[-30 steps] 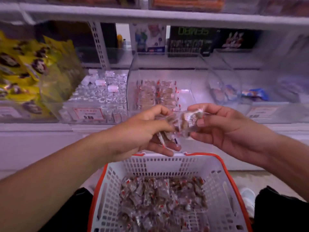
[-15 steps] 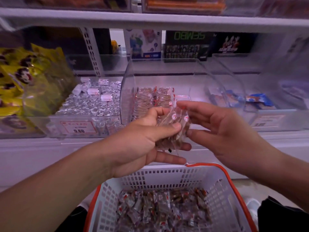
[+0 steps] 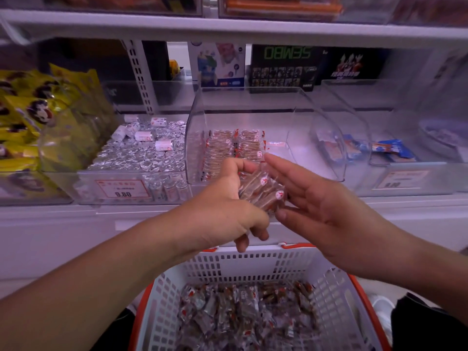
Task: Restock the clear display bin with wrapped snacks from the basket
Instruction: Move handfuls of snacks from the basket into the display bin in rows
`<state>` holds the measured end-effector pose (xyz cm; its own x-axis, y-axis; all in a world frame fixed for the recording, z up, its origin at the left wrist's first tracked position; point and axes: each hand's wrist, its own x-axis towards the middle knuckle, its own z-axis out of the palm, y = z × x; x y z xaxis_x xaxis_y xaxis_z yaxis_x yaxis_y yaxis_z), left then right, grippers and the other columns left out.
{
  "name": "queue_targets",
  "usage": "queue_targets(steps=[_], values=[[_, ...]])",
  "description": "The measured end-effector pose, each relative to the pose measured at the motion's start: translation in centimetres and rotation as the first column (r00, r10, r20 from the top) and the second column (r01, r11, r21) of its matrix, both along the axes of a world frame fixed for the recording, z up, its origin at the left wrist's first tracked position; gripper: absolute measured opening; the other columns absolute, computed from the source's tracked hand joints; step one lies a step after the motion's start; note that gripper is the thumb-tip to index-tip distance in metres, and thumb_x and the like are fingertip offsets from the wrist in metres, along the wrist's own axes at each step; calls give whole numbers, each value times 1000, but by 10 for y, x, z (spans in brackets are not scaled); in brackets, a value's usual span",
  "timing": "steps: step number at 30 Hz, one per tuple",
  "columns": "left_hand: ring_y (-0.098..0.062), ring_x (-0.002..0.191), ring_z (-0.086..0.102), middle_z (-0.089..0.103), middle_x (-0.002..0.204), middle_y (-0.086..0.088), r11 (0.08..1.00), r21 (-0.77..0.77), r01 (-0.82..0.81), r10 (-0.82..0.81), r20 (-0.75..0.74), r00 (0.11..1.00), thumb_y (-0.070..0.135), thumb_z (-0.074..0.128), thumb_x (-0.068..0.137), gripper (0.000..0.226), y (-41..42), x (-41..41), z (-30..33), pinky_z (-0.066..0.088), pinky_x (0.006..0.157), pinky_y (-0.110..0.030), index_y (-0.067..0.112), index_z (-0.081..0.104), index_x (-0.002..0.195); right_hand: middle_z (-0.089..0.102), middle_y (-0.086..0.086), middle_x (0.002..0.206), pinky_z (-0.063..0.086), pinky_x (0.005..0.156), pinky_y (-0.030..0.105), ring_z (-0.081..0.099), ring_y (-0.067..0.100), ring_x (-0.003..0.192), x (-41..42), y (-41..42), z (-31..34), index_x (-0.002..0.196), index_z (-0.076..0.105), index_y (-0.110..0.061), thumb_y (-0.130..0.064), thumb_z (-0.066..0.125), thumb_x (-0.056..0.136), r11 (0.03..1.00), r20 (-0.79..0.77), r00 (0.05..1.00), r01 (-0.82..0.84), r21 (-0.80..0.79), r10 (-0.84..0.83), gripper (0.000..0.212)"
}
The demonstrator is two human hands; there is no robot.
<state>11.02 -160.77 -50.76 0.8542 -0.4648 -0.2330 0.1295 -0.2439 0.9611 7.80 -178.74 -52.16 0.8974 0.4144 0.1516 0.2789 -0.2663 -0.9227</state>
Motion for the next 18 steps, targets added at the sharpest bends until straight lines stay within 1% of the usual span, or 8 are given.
queue_targets(steps=[3, 5, 7, 9, 11, 14, 16, 18], values=[[-17, 40, 55, 66, 58, -1, 997, 51, 60, -60, -6, 998, 1, 60, 51, 74, -1, -1, 0, 39, 35, -24, 31, 35, 114, 50, -16, 144, 39, 112, 33, 48, 4, 131, -2, 2, -2, 156, 16, -27, -2, 50, 98, 995, 18, 1000, 0, -96, 2, 71], [-14, 37, 53, 64, 53, 1, 993, 73, 97, -97, -11, 995, 0, 61, 51, 75, 0, 1, 1, 37, 34, -22, 32, 34, 113, 54, -13, 139, 42, 109, 32, 51, 5, 128, -2, 2, -1, 154, 21, -26, 0, 54, 96, 997, 21, 1000, 25, -73, -23, 72], [-14, 35, 51, 65, 55, -1, 993, 81, 86, -86, -1, 996, 0, 61, 49, 77, 2, 3, 2, 35, 34, -21, 32, 35, 113, 63, -10, 124, 51, 99, 32, 61, 9, 116, 1, 1, 3, 147, 38, -27, -2, 65, 88, 997, 21, 997, 78, -15, -78, 69], [-15, 35, 49, 67, 67, -9, 997, 62, 44, -44, 9, 999, -1, 61, 47, 78, 4, 4, 4, 33, 34, -20, 29, 37, 114, 68, 3, 109, 57, 90, 39, 67, 21, 101, 4, -1, 8, 130, 55, -27, -11, 75, 78, 995, 22, 995, 98, 19, -98, 58], [-18, 41, 54, 68, 76, -12, 999, -33, -4, 3, -31, 1000, 2, 64, 50, 72, 6, 4, 8, 32, 34, -19, 21, 43, 116, 71, 12, 102, 58, 85, 42, 67, 28, 96, 6, -2, 10, 115, 64, -23, -19, 76, 71, 993, 17, 995, 99, 68, -101, 45], [-17, 57, 57, 66, 82, -8, 966, -258, -10, -21, -117, 993, 30, 72, 67, 51, 7, 5, 13, 39, 45, -24, 8, 63, 112, 72, 8, 99, 58, 84, 39, 68, 25, 93, 9, -2, 9, 108, 64, -23, -16, 78, 75, 978, 44, 985, 160, 133, -167, 36], [-15, 64, 53, 64, 84, -5, 946, -319, -50, -6, -173, 985, 54, 59, 84, 53, 1, 2, 11, 39, 54, -27, 9, 69, 111, 71, 3, 100, 59, 83, 33, 69, 23, 94, 10, 1, 7, 109, 63, -27, -11, 78, 80, 971, 82, 976, 187, 147, -200, 37], [-16, 73, 55, 69, 91, -5, 930, -328, -168, 91, -237, 967, 62, 46, 92, 60, -8, -2, 6, 44, 60, -28, 11, 69, 116, 70, 0, 103, 57, 86, 33, 68, 21, 95, 9, 5, 4, 114, 60, -29, -12, 70, 79, 970, 115, 969, 205, 133, -220, 40]])
